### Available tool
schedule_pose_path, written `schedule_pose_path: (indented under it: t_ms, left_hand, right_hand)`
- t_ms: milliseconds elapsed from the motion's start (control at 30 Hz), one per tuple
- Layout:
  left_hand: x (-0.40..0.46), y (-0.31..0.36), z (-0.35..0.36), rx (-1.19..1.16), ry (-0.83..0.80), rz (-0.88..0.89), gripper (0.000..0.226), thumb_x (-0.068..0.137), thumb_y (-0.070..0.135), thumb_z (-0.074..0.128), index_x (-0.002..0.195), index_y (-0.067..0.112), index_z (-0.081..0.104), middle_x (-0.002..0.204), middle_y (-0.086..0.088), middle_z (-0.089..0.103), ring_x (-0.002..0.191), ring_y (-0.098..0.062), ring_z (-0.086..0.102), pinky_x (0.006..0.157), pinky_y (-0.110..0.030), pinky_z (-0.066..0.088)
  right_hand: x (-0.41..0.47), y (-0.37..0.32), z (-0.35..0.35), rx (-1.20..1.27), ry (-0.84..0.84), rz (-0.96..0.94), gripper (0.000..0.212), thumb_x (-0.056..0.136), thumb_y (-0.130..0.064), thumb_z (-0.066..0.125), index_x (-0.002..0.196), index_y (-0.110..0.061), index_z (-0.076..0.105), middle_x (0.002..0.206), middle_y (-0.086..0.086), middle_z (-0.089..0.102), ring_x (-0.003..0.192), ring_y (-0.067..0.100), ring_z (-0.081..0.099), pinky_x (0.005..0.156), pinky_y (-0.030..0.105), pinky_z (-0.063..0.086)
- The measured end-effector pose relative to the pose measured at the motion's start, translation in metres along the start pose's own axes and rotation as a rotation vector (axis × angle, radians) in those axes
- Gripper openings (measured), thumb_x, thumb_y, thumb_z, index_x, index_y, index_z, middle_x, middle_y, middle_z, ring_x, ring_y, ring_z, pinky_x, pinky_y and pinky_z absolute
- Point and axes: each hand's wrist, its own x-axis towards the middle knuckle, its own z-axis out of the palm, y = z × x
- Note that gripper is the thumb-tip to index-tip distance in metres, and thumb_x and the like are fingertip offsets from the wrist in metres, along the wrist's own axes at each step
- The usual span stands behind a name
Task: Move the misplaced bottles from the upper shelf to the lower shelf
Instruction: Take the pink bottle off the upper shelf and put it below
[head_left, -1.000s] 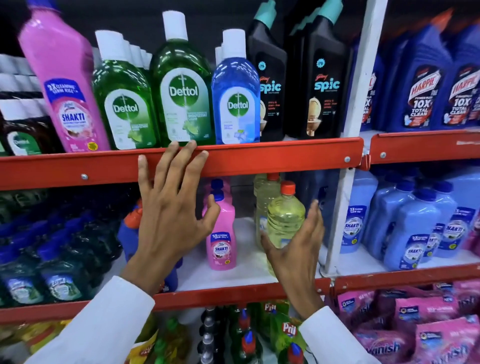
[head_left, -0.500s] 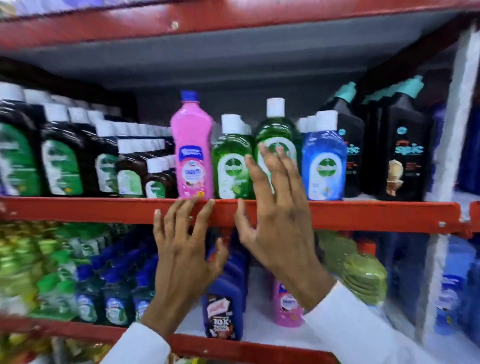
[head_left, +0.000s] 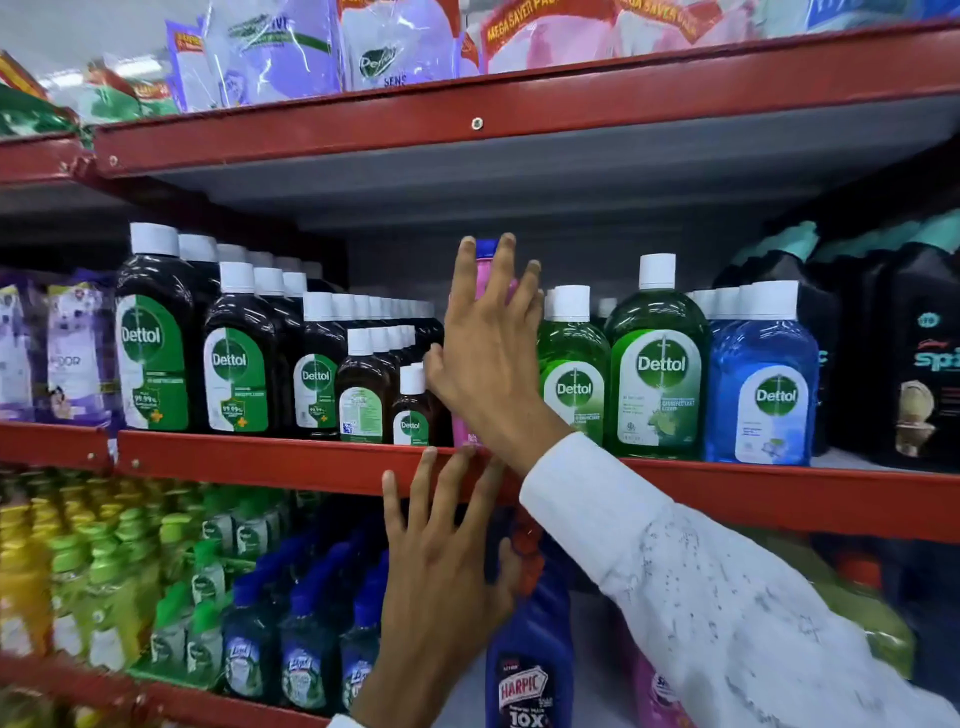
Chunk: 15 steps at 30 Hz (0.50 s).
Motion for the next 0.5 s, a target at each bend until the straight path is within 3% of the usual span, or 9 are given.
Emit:
schedule_pose_path:
  t_ms: [167,333,500]
  left_hand:
    - [0.001,-0.002,0.002,-0.005,-0.009,0.006,0.07,0.081,0.049,0.05,0.149,0.035,0.04,0.156,0.004,0.045,0.151,-0.026,0.031,0.123,-0.067,0.022]
    - [-0.002,0.001,0.002,-0.018,0.003,-0.005,0.069,0.08,0.049,0.05,0.147,0.035,0.044,0.155,0.004,0.047,0.151,-0.025,0.031,0.122,-0.066,0.024]
    - [0.001,0.006,0.003,-0.039,0.065,-0.028,0.066,0.079,0.049,0.05,0.142,0.031,0.049,0.151,-0.001,0.052,0.147,-0.031,0.039,0.12,-0.067,0.026]
  right_hand:
    - [0.009,0.002,0.003,0.134,0.04,0.008,0.089,0.082,-0.011,0.072,0.155,-0.013,0.02,0.162,0.025,0.009,0.134,0.047,0.033,0.096,0.055,0.053]
    - [0.001,-0.001,-0.007,0.289,0.218,-0.095,0.075,0.087,-0.01,0.064,0.153,-0.014,0.027,0.161,0.024,0.014,0.14,0.042,0.029,0.101,0.057,0.05]
    - [-0.008,0.002,-0.06,0.494,0.35,-0.171,0.077,0.086,-0.007,0.066,0.154,-0.016,0.03,0.163,0.019,0.012,0.145,0.036,0.022,0.107,0.054,0.048]
